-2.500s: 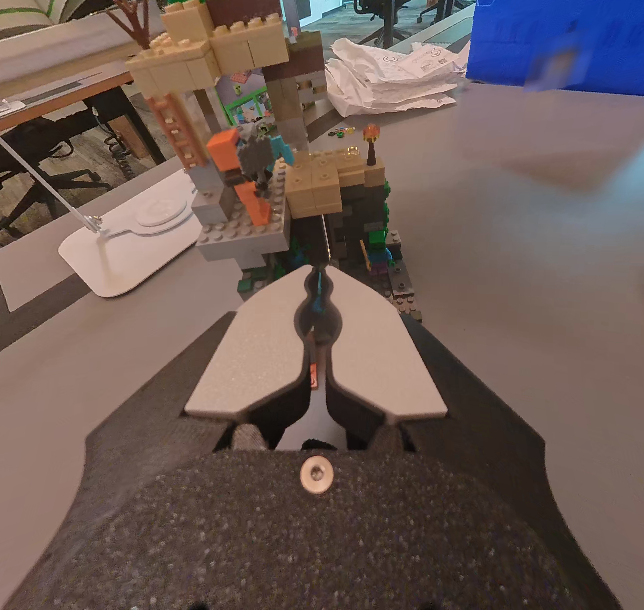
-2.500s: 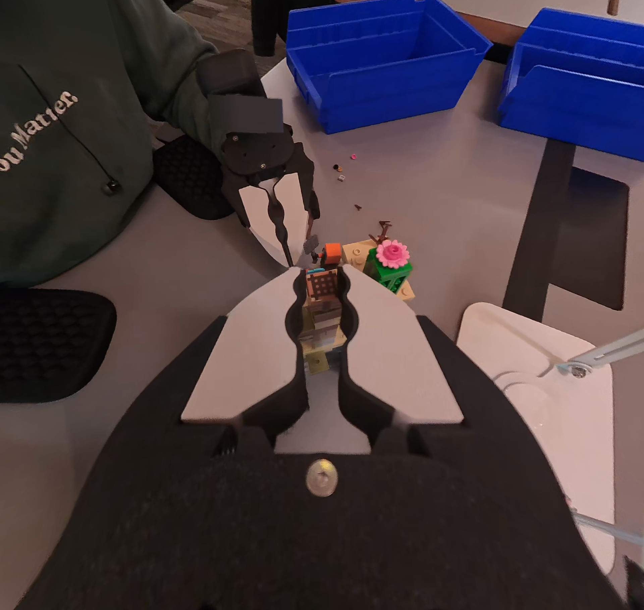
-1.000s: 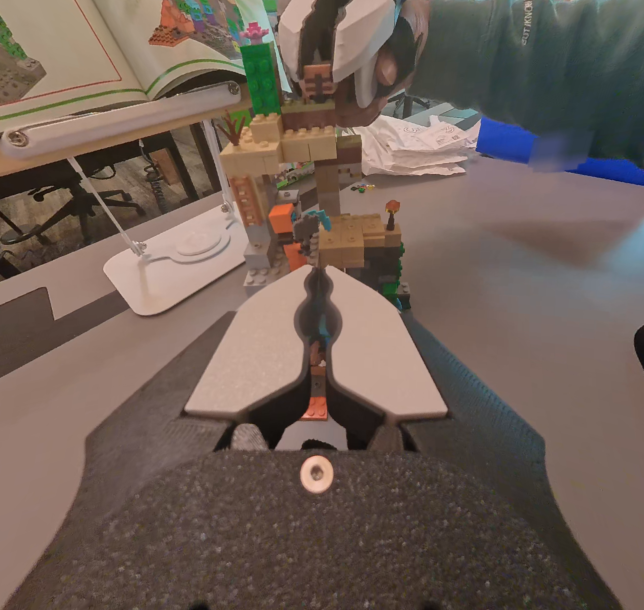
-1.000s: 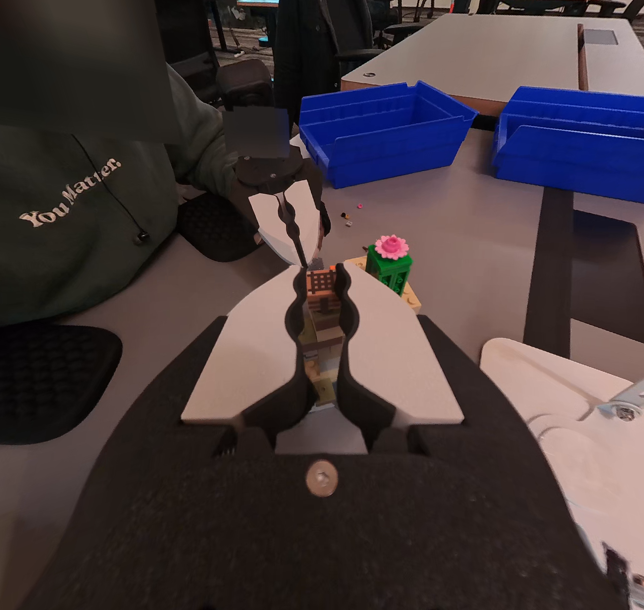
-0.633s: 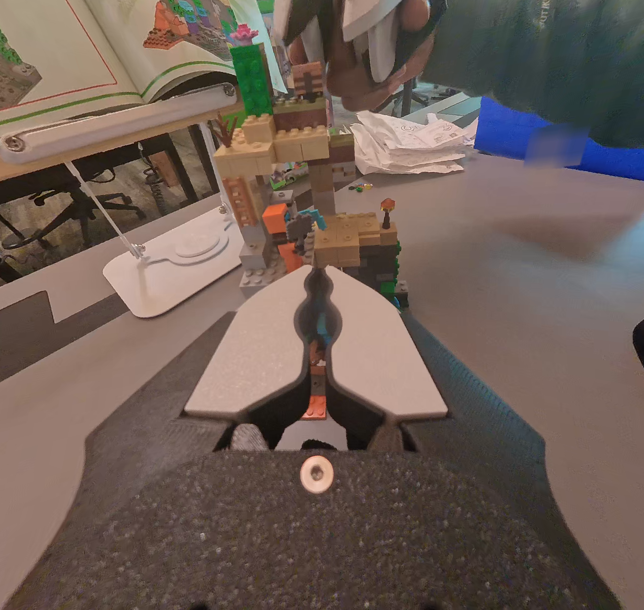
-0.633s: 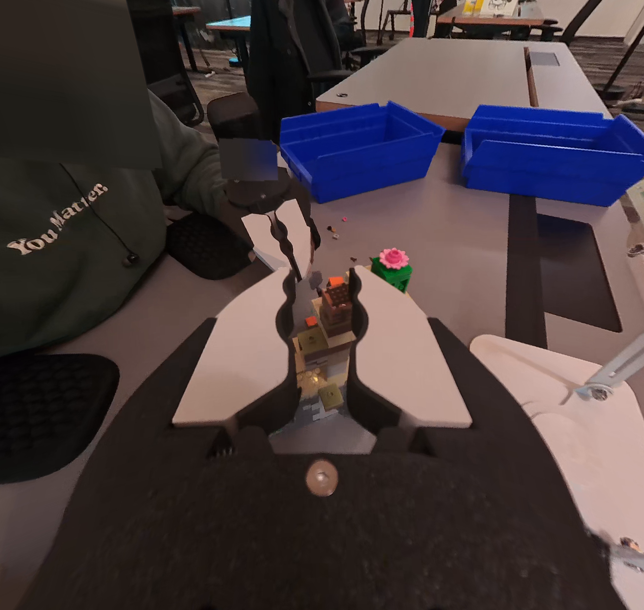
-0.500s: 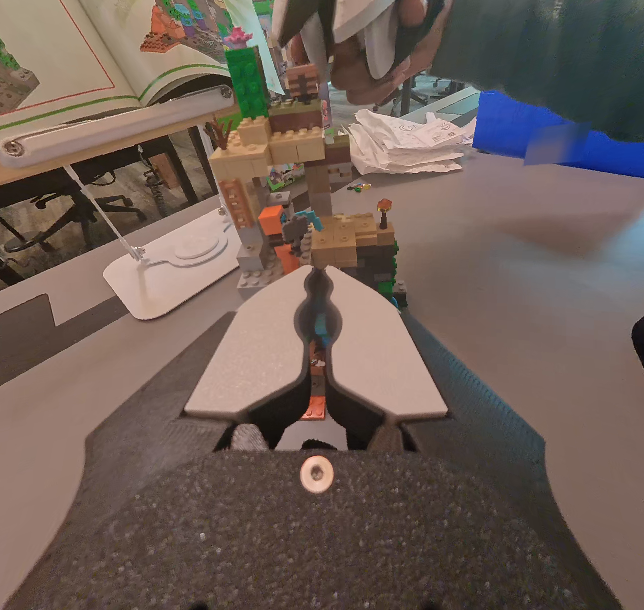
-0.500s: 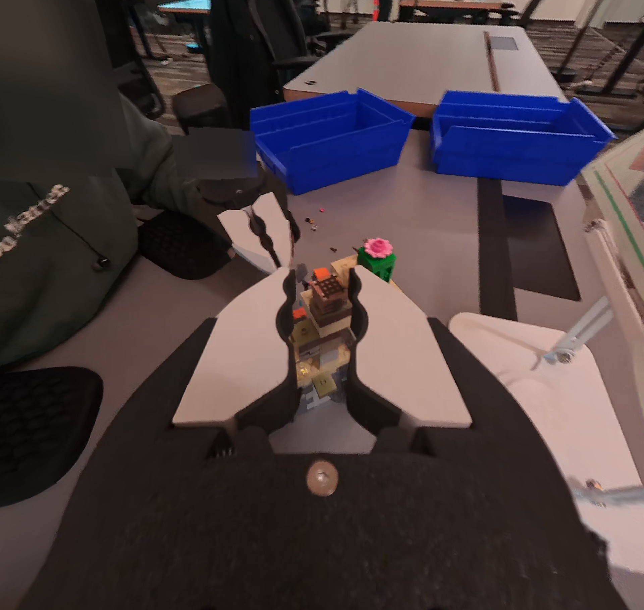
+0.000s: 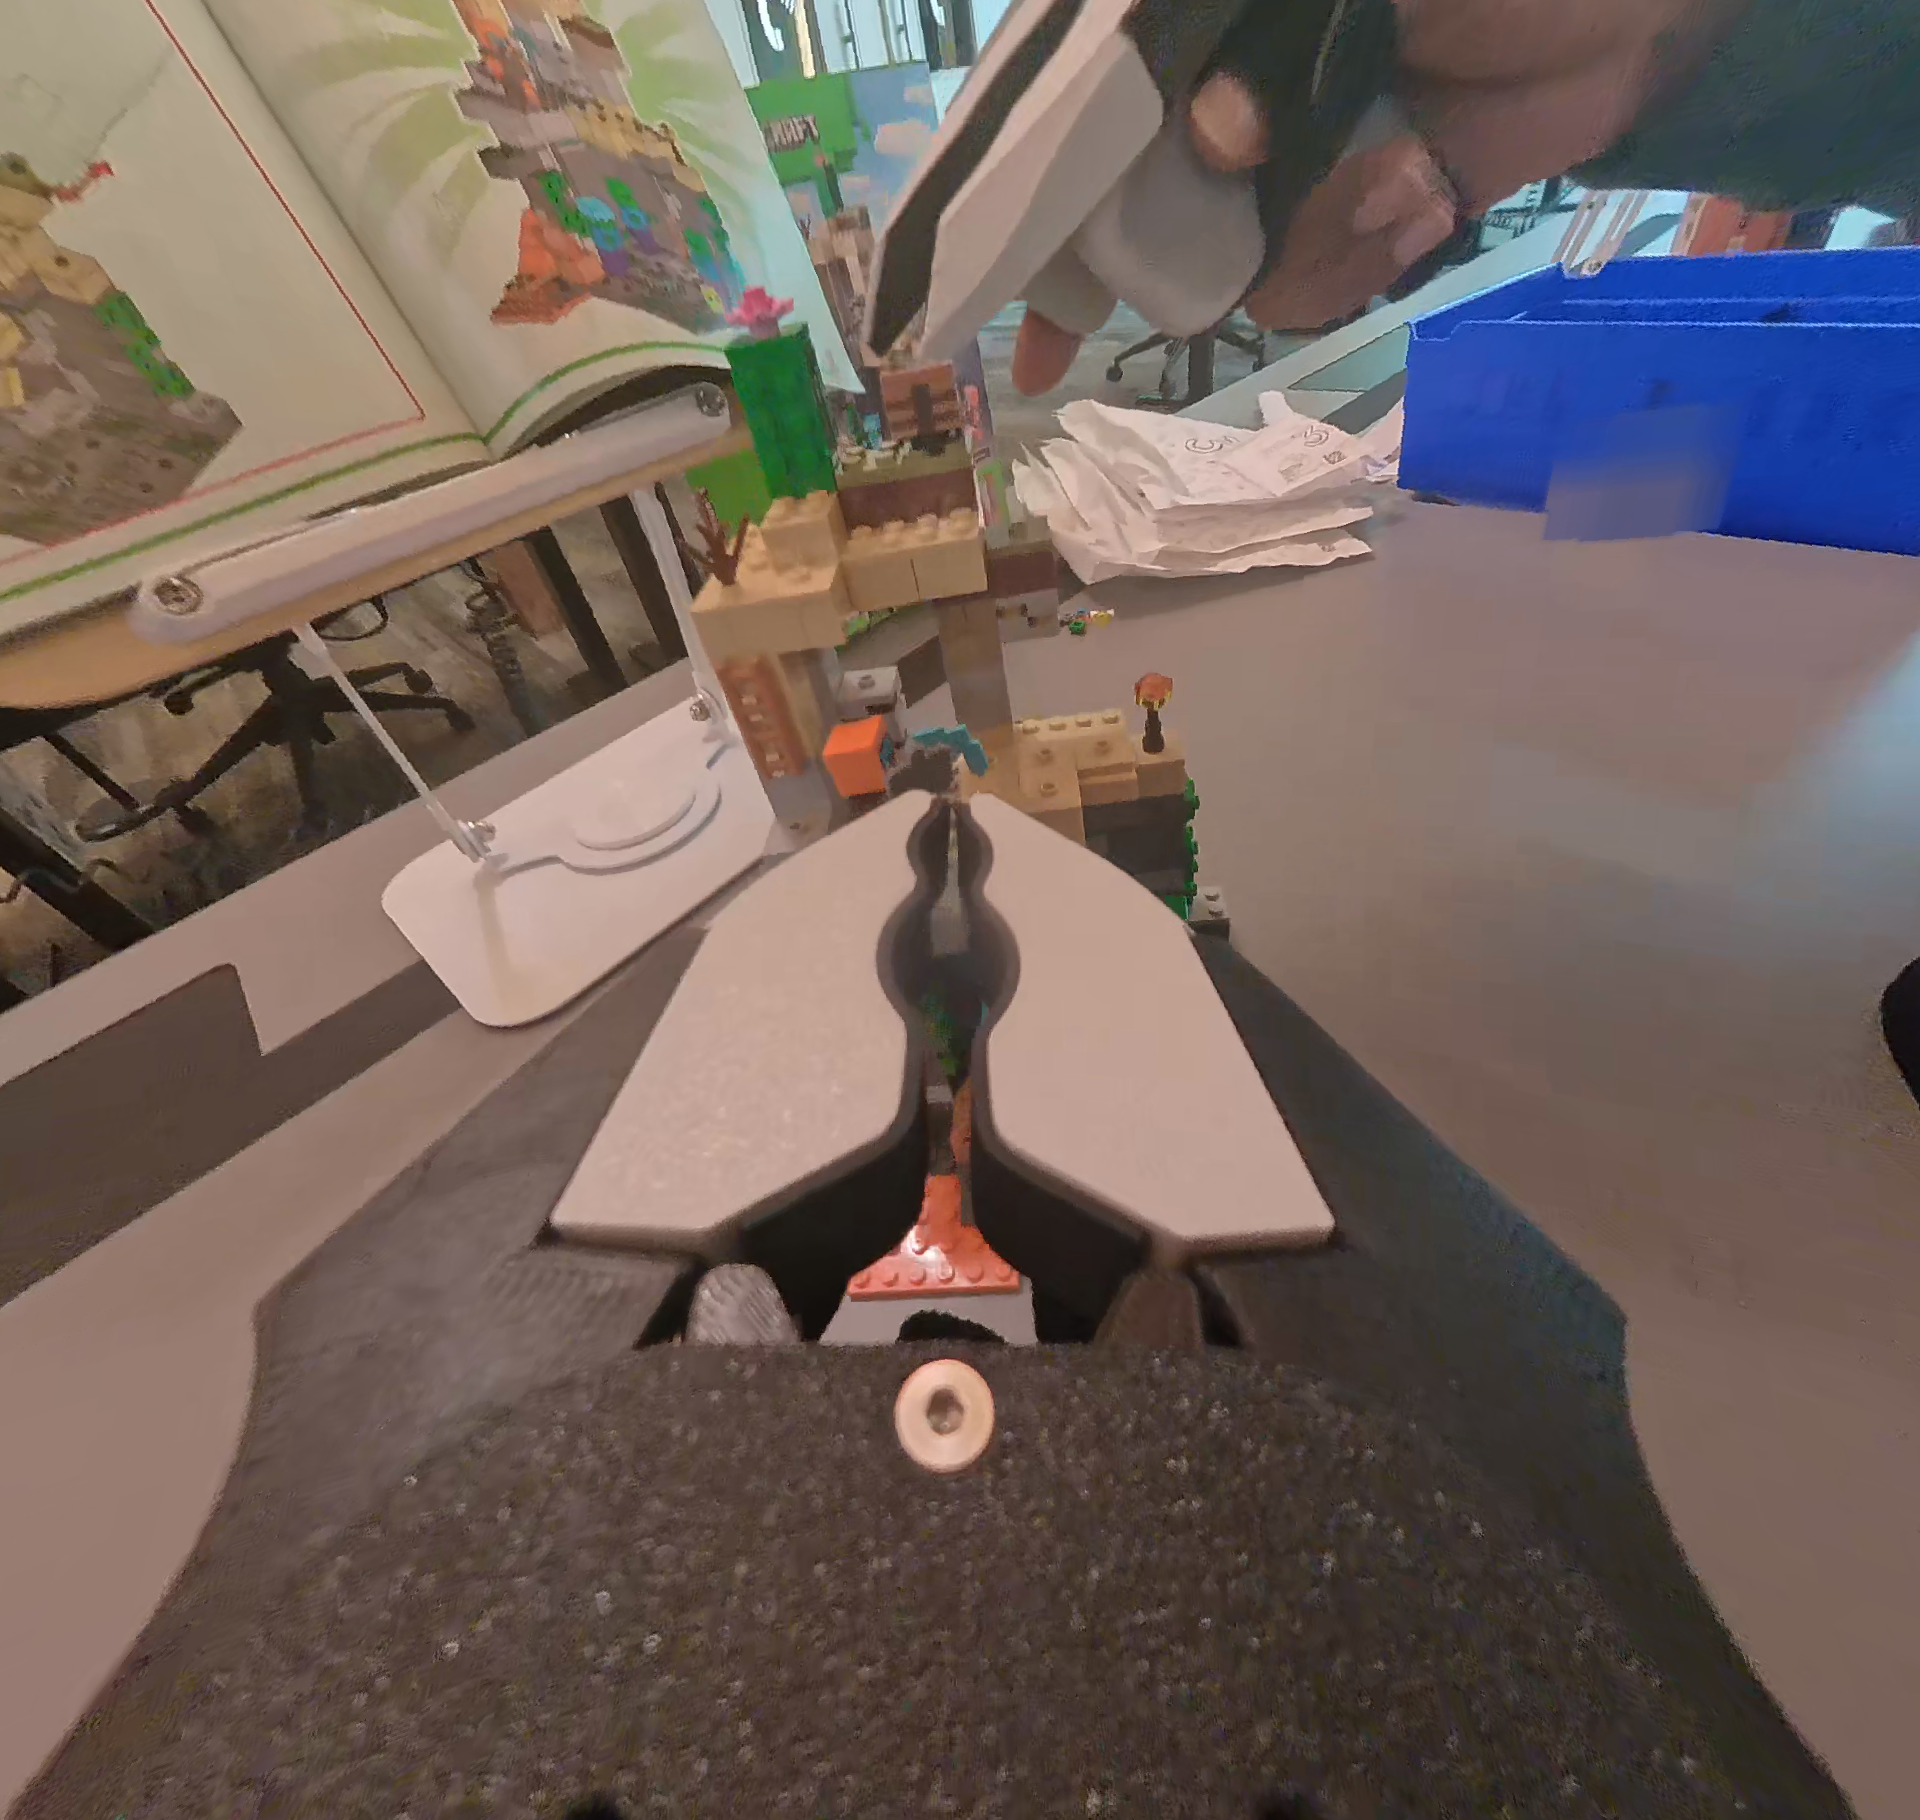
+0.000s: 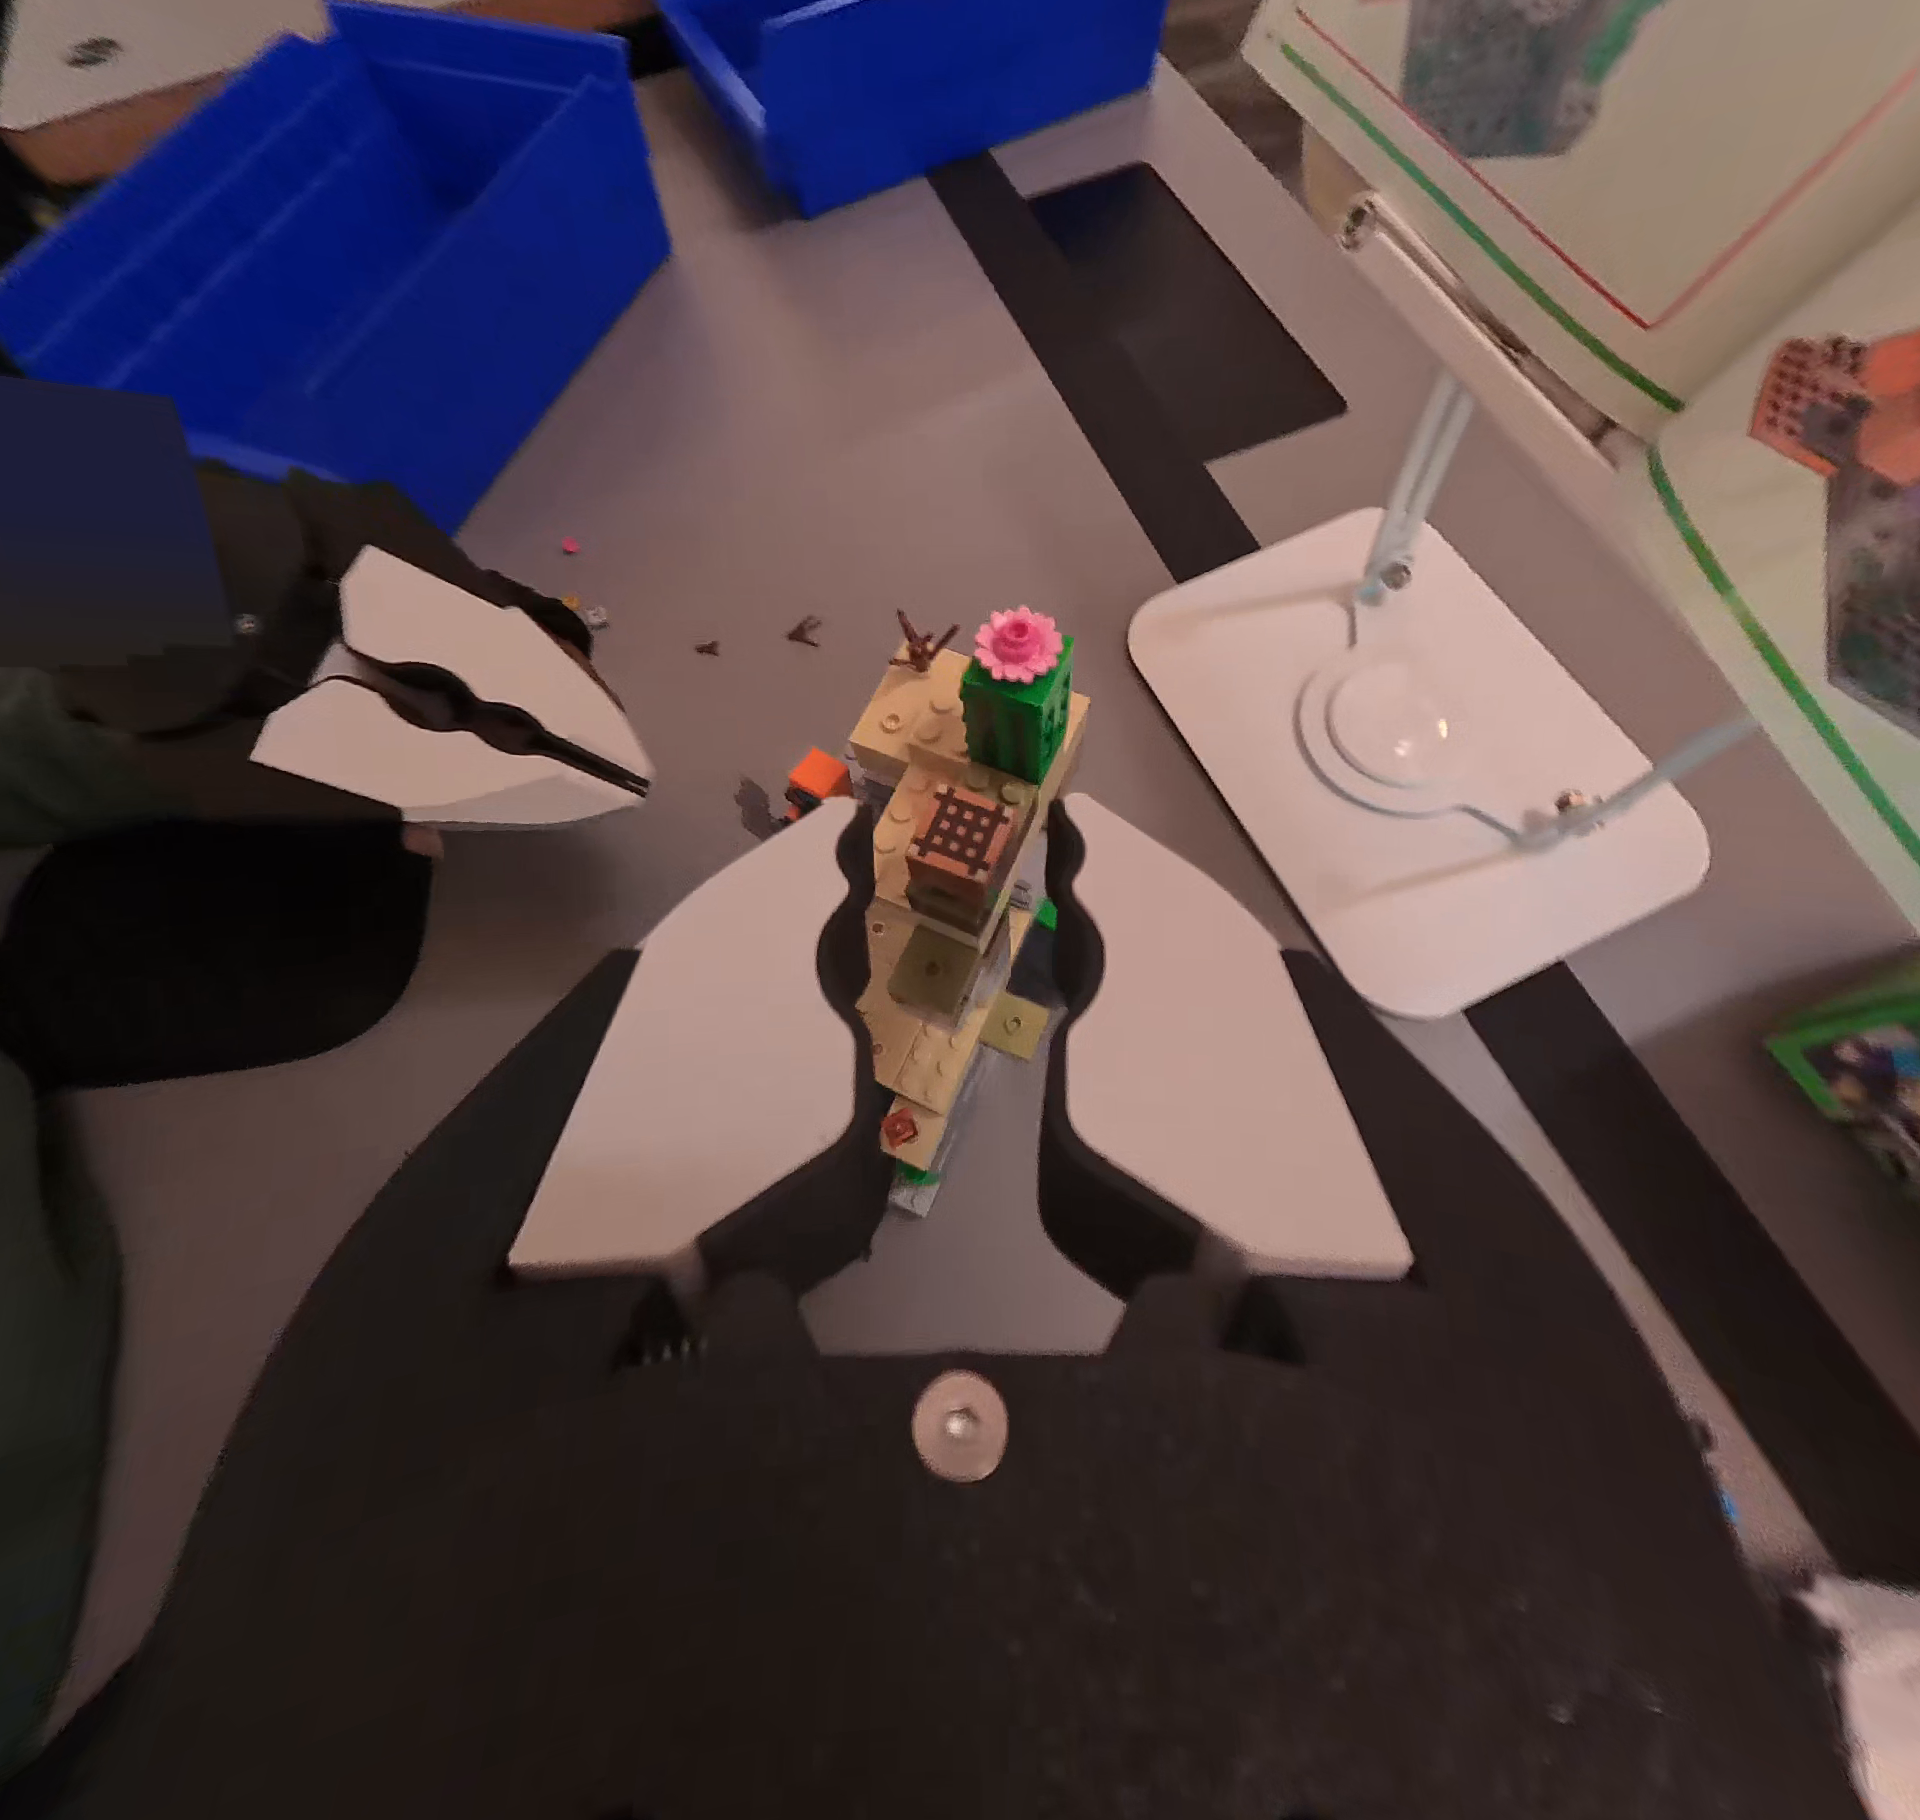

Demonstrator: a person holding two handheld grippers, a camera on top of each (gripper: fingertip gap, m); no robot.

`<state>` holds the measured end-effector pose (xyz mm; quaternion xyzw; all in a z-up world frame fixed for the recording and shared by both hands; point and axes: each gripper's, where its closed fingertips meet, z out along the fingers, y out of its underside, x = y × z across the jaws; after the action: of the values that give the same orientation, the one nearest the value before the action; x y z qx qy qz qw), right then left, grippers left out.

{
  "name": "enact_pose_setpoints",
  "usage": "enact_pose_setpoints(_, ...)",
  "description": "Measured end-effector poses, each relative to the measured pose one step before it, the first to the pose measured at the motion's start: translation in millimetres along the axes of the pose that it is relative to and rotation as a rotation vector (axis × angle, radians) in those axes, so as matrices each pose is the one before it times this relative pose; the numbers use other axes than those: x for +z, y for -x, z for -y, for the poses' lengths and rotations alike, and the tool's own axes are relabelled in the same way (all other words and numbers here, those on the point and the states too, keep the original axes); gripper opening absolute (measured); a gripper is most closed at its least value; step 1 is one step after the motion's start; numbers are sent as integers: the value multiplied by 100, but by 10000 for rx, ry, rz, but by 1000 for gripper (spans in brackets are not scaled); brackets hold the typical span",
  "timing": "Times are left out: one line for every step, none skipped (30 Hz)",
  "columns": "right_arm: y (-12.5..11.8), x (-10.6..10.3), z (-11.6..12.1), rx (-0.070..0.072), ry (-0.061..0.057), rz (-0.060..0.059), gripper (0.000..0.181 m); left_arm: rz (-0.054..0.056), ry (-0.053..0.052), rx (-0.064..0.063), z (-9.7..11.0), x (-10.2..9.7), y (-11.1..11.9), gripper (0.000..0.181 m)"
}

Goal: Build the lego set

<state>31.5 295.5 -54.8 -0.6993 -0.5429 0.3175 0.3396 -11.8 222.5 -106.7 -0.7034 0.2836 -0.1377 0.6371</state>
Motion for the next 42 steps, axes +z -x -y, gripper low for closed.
enact_pose_setpoints(-48,84,-201,158,196,-285,31,-22,-27,102,197,-117,56,1)
enact_pose_setpoints(-156,72,-148,80,141,-345,32,-20,-39,90,240,-110,71,1)
enact_pose_setpoints(-144,60,-115,38,113,-296,31,-1,-47,69,261,-97,141,1)
enact_pose_setpoints(68,50,-39,85,76,-112,29,-16,-39,23,291,-36,136,1)
enact_pose_setpoints(126,45,-71,117,102,-57,24,-54,-25,-12,307,27,99,2)
enact_pose_setpoints(72,48,-88,54,109,-106,20,-38,-52,-15,386,60,115,3)
enact_pose_setpoints(-58,37,-75,-5,81,-181,18,-25,-103,11,509,108,136,4)
enact_pose_setpoints(-80,1,-10,28,28,-161,18,-74,-95,34,530,178,75,5)
enact_pose_setpoints(-16,-27,-40,86,42,-80,17,-74,-70,41,534,228,78,6)
enact_pose_setpoints(17,-35,-35,93,7,-51,17,-61,-63,81,535,264,94,7)
enact_pose_setpoints(9,-31,-36,96,-24,-53,17,-74,-25,109,469,304,99,7)
enact_pose_setpoints(-5,-35,-36,104,-9,-57,17,-37,-22,95,428,325,176,8)
enact_pose_setpoints(14,-45,-51,99,36,-55,17,-8,-55,72,400,317,221,8)
enact_pose_setpoints(-12,-33,-35,58,43,-97,17,-13,-7,43,262,338,217,8)
enact_pose_setpoints(2,-9,-24,38,34,-105,17,-21,60,41,84,360,222,9)
enact_pose_setpoints(20,12,3,56,42,-101,17,-1,117,64,-118,411,246,9)
enact_pose_setpoints(60,31,20,65,42,-86,17,103,125,45,-257,412,407,10)
enact_pose_setpoints(87,35,24,39,40,-79,17,133,65,32,-316,406,470,10)
enact_pose_setpoints(25,51,27,15,38,-128,17,61,126,-48,-480,390,376,11)
enact_pose_setpoints(-6,19,6,-6,51,-134,17,2,135,-160,-506,343,279,13)
enact_pose_setpoints(8,9,-15,15,54,-93,17,-79,69,-206,-434,259,128,15)
enact_pose_setpoints(-11,-19,-18,39,43,-62,17,-144,116,-128,-442,227,-30,16)
enact_pose_setpoints(-1,-6,-33,70,0,-27,17,-33,181,-10,-484,196,88,19)
enact_pose_setpoints(-45,-21,-23,62,-14,-28,17,67,51,49,-306,149,204,22)
enact_pose_setpoints(-51,-23,-30,34,-7,-28,17,-38,-65,4,-111,100,40,24)
enact_pose_setpoints(-38,-15,-24,13,17,-26,17,-28,-92,-75,23,45,56,25)
enact_pose_setpoints(-13,-19,-30,13,40,-18,17,-12,-12,-32,-8,62,74,25)
enact_pose_setpoints(13,3,-10,8,63,-6,17,6,16,26,2,13,92,26)
enact_pose_setpoints(35,-9,-21,-13,86,-2,17,17,13,46,0,-36,105,28)
enact_pose_setpoints(7,-30,-20,-2,99,-23,17,5,8,25,-23,-55,88,29)
enact_pose_setpoints(-3,-14,-19,-1,78,-24,16,54,47,-11,-109,-71,160,29)
enact_pose_setpoints(-2,-3,-7,10,55,-21,17,40,8,5,-69,-64,135,29)
enact_pose_setpoints(-2,-1,-1,6,48,-9,17,-17,-1,-30,-47,-51,43,29)
enact_pose_setpoints(20,8,5,-14,55,1,17,-71,32,-43,-89,32,-45,30)
enact_pose_setpoints(-8,5,-7,-10,73,-3,17,-191,79,-30,-164,149,-224,32)
enact_pose_setpoints(-16,12,6,2,64,2,17,-242,149,-81,-267,292,-294,37)
enact_pose_setpoints(-3,7,13,1,44,6,17,-135,99,-129,-237,336,-123,41)
enact_pose_setpoints(-18,-6,-12,3,66,1,17,-81,-14,-87,-114,310,6,42)
enact_pose_setpoints(3,-14,-29,-19,82,-9,17,-85,-52,-75,-69,287,38,42)
enact_pose_setpoints(7,-2,-7,-40,66,-23,17,-71,-56,-82,-84,264,83,42)
enact_pose_setpoints(-13,12,-2,-19,62,-25,17,-41,13,-77,-175,251,132,41)
enact_pose_setpoints(-14,9,12,5,59,-5,17,-177,-12,-85,-110,189,-104,39)
